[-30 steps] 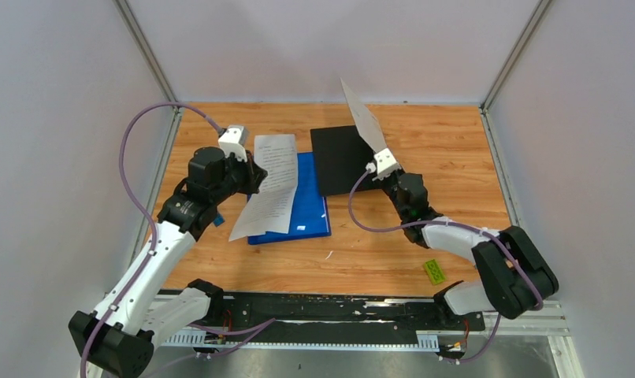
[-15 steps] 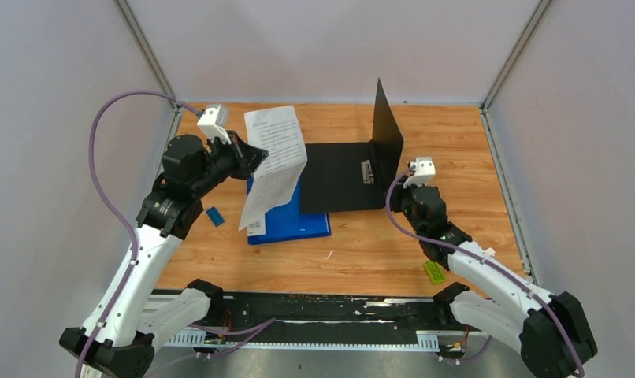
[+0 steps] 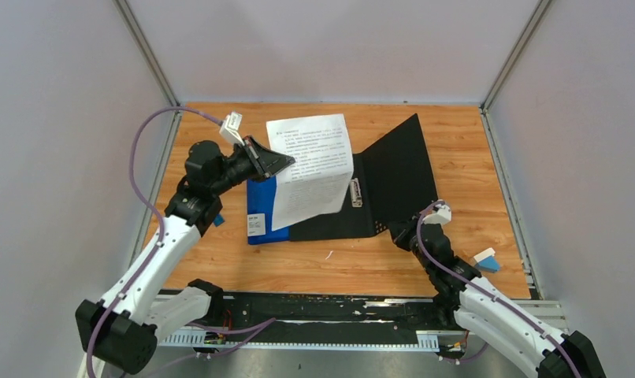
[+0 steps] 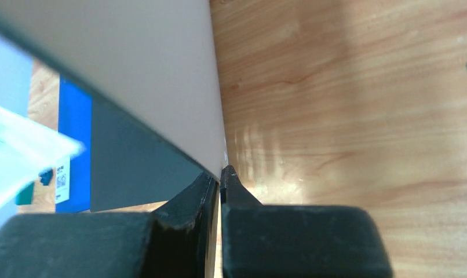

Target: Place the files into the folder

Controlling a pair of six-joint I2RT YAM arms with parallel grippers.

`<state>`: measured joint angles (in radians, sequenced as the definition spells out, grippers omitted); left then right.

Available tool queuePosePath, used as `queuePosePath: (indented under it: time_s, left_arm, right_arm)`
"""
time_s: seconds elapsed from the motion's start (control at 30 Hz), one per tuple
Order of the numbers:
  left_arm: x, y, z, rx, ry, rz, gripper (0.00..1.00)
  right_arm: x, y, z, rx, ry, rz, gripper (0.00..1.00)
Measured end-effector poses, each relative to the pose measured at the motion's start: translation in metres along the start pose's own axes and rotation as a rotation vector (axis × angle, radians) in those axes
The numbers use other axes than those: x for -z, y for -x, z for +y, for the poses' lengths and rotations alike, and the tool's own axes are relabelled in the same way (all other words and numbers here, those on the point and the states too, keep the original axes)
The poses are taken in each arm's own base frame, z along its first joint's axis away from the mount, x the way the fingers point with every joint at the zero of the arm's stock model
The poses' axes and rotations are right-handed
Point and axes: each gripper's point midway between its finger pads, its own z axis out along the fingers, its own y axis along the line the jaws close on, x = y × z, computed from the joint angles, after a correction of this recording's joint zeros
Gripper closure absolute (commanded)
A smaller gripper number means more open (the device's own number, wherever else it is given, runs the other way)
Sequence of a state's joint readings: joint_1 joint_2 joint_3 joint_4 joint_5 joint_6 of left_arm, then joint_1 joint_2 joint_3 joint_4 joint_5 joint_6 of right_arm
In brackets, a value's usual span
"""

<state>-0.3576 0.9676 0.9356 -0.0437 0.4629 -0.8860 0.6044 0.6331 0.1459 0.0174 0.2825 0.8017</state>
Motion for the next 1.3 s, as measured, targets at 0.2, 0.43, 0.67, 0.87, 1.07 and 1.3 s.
queuePosePath:
  time_s: [0.2,0.43,0.67,0.87,1.07,1.3]
  left_arm:
    - [-0.035,-0.043,0.076,0.126,0.153,0.120,1.00]
    - [-0.066,-0.072,0.146,0.132,0.296,0.201,1.00]
    - [-0.080,-0.091,0.197,0.104,0.425,0.270,1.00]
    - [-0.089,-0.082,0.210,0.026,0.458,0.258,1.00]
    - [-0.091,-0.082,0.224,-0.029,0.508,0.293,1.00]
    - [-0.093,-0.089,0.241,-0.088,0.549,0.373,1.00]
  right_arm:
    - [0.005,-0.005,-0.011,-0.112,-0.049,0.002,0.77]
    - [0.012,-0.020,-0.038,-0.176,-0.189,0.048,0.58]
    - [0.026,-0.005,-0.039,-0.200,-0.261,0.034,0.56]
    - [0.039,0.026,-0.018,-0.223,-0.242,-0.020,0.56]
    - [0.034,0.043,0.014,-0.049,-0.101,-0.021,0.50]
    - [-0.016,0.068,0.060,0.256,-0.054,0.093,0.59]
